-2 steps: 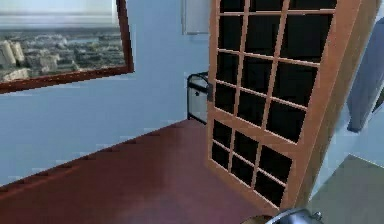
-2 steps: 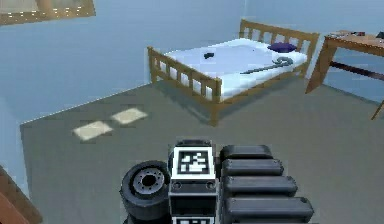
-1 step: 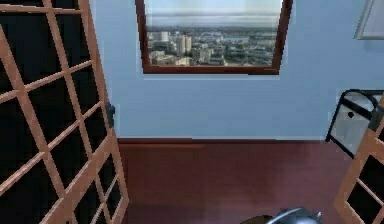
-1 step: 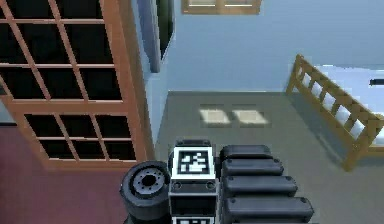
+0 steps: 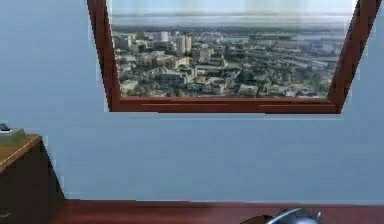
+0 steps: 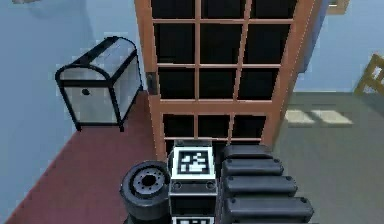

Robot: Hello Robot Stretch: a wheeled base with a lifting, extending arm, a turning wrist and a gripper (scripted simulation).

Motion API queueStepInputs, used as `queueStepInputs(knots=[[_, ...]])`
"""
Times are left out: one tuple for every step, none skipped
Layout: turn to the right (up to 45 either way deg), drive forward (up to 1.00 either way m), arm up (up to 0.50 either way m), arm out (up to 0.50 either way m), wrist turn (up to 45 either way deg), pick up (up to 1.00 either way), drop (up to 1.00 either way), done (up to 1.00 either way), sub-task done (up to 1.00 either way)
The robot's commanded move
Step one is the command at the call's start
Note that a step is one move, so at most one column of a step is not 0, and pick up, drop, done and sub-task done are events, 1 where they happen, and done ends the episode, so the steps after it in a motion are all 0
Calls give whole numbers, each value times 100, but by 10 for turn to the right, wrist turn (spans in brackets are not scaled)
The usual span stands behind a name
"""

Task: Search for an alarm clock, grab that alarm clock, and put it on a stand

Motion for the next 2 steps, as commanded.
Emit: queueStepInputs(knots=[[0, 70, 0, 0, 0, 0, 0, 0, 0], [-450, 0, 0, 0, 0, 0, 0, 0, 0]])
